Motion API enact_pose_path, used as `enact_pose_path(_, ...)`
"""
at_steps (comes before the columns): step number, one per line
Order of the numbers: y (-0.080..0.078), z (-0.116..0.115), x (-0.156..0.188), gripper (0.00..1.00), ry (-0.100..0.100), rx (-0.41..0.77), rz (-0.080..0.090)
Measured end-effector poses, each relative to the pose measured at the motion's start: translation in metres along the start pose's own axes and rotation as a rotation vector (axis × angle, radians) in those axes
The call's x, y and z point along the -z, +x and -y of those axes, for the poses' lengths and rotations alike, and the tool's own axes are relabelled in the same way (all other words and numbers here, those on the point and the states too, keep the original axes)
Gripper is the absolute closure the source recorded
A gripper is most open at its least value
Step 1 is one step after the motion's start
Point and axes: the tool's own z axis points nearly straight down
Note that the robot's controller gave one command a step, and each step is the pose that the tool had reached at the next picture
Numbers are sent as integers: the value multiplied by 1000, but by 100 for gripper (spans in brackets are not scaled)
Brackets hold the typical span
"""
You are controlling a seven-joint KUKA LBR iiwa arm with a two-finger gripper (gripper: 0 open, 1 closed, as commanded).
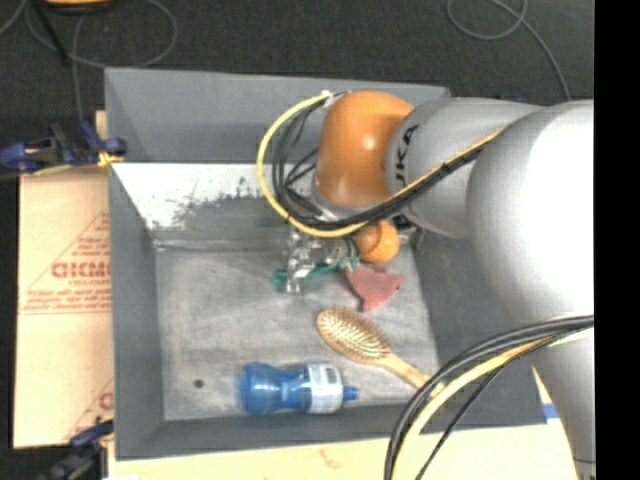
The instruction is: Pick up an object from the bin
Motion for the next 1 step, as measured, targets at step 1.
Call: enact_pose_path(1,9,22,148,100,0,91,-15)
